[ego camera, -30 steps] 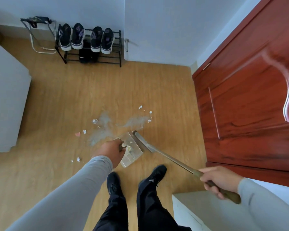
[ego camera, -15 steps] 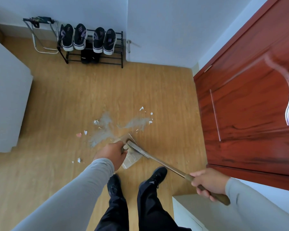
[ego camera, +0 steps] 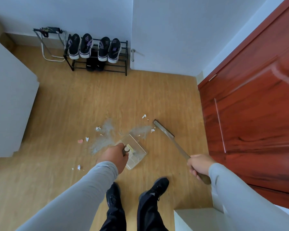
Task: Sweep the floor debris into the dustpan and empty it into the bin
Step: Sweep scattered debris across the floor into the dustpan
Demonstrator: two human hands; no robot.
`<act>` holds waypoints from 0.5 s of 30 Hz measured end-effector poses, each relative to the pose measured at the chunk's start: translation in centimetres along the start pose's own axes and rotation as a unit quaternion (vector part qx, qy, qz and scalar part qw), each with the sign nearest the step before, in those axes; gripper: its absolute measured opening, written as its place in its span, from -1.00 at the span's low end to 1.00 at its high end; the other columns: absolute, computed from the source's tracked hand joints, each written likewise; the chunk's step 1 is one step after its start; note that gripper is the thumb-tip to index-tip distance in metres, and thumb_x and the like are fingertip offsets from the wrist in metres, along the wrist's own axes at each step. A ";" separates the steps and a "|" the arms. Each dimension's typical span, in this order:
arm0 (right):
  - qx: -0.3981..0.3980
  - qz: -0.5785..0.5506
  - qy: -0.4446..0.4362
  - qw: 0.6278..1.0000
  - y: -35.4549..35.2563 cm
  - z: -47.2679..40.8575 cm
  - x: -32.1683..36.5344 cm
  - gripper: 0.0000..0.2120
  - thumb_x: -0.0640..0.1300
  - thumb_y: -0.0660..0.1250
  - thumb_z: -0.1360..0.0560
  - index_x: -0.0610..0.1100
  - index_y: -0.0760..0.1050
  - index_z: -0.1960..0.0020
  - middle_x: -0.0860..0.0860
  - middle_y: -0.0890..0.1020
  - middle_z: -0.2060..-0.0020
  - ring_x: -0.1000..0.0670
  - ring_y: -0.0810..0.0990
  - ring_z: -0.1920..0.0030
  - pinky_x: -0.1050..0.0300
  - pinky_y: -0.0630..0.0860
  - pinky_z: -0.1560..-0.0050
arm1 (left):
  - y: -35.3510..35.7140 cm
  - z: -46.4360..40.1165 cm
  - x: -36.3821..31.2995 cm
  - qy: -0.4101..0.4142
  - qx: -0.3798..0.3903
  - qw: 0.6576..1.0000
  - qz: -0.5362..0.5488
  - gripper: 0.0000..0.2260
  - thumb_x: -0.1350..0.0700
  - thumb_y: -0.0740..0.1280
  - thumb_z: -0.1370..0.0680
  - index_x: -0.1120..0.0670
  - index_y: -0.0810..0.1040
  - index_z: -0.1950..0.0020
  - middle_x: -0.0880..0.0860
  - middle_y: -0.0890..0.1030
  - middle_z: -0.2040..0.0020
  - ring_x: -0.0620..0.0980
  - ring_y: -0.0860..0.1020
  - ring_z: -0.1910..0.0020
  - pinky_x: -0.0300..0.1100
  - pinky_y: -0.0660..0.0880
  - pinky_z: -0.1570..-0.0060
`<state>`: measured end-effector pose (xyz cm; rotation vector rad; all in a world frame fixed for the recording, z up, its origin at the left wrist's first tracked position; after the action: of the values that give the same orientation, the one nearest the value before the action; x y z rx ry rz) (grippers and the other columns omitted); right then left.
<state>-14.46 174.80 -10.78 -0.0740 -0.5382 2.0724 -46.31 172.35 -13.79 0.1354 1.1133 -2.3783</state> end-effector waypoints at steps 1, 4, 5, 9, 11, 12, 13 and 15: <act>0.009 0.017 0.000 1.000 0.5 -0.8 0.5 -0.60 -0.26 0.24 -0.49 -0.14 0.49 -0.33 -0.16 0.59 0.34 -0.06 0.46 0.40 0.16 0.42 0.41 | 0.2 -0.3 -0.2 -0.002 0.000 1.000 -0.001 -0.85 -0.04 0.20 -0.63 -0.03 0.39 0.09 -0.05 0.55 0.24 -0.04 0.56 0.31 -0.16 0.53 0.32; 0.053 0.111 -0.010 0.992 2.4 -1.1 0.9 -0.53 -0.29 0.18 -0.49 -0.22 0.46 -0.39 -0.17 0.60 0.28 -0.09 0.50 0.34 0.12 0.48 0.34 | 0.3 -0.9 -0.8 -0.002 -0.008 1.000 -0.009 -0.86 -0.06 0.19 -0.63 -0.04 0.38 0.07 -0.06 0.54 0.24 -0.04 0.55 0.31 -0.18 0.50 0.33; 0.068 0.144 -0.013 0.987 3.2 -0.7 0.7 -0.48 -0.30 0.17 -0.49 -0.21 0.41 -0.45 -0.17 0.60 0.28 -0.08 0.50 0.38 0.14 0.48 0.37 | 0.3 -1.0 -1.0 -0.001 -0.012 1.000 -0.011 -0.88 -0.06 0.19 -0.63 -0.05 0.38 0.05 -0.06 0.55 0.23 -0.03 0.55 0.31 -0.18 0.50 0.33; 0.107 0.159 -0.011 0.981 1.8 2.0 -0.7 -0.37 -0.30 0.20 -0.51 -0.07 0.25 -0.57 -0.13 0.61 0.34 0.00 0.45 0.52 0.20 0.41 0.55 | 0.0 -1.4 -1.7 0.002 -0.009 1.000 -0.008 -0.89 -0.06 0.18 -0.63 -0.06 0.40 0.01 -0.04 0.57 0.21 -0.02 0.57 0.28 -0.15 0.55 0.29; 0.114 0.128 -0.010 0.985 -1.6 3.2 -1.1 -0.42 -0.29 0.26 -0.51 -0.04 0.37 -0.51 -0.10 0.59 0.38 0.03 0.42 0.53 0.23 0.36 0.57 | -0.3 -1.6 -1.8 0.004 -0.007 1.000 -0.016 -0.88 -0.06 0.18 -0.63 -0.04 0.41 0.02 -0.04 0.57 0.20 -0.01 0.57 0.27 -0.13 0.58 0.26; 0.116 0.103 -0.008 0.988 -3.2 3.8 -1.3 -0.47 -0.28 0.28 -0.51 -0.03 0.44 -0.46 -0.09 0.57 0.39 0.05 0.40 0.54 0.25 0.34 0.55 | -0.4 -1.6 -1.8 0.005 -0.008 1.000 -0.017 -0.87 -0.06 0.18 -0.63 -0.04 0.41 0.02 -0.04 0.57 0.20 -0.01 0.57 0.27 -0.13 0.57 0.26; 0.117 0.085 -0.009 0.989 -4.6 4.6 -1.4 -0.51 -0.27 0.28 -0.52 -0.02 0.48 -0.42 -0.09 0.56 0.40 0.05 0.39 0.54 0.25 0.32 0.53 | -0.5 -1.6 -1.7 0.006 -0.008 1.000 -0.016 -0.88 -0.06 0.18 -0.63 -0.04 0.41 0.02 -0.04 0.56 0.20 -0.02 0.57 0.27 -0.13 0.57 0.26; 0.103 0.067 -0.018 0.992 -5.8 5.4 -1.6 -0.52 -0.27 0.28 -0.53 -0.02 0.47 -0.42 -0.09 0.54 0.39 0.05 0.38 0.53 0.26 0.32 0.52 | -0.5 -1.4 -1.6 0.009 -0.009 1.000 -0.014 -0.88 -0.06 0.18 -0.63 -0.04 0.41 0.00 -0.05 0.56 0.21 -0.02 0.56 0.27 -0.14 0.57 0.26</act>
<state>-10.36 174.15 -3.83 0.0500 -0.3466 2.2537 -45.35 174.29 -13.83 0.1354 1.1509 -2.3957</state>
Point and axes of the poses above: each hand's wrist, its own z-axis away from the middle knuckle, its own y-axis out of the palm, x = y × z, the point moved 1 cm from there along -z, towards the middle knuckle
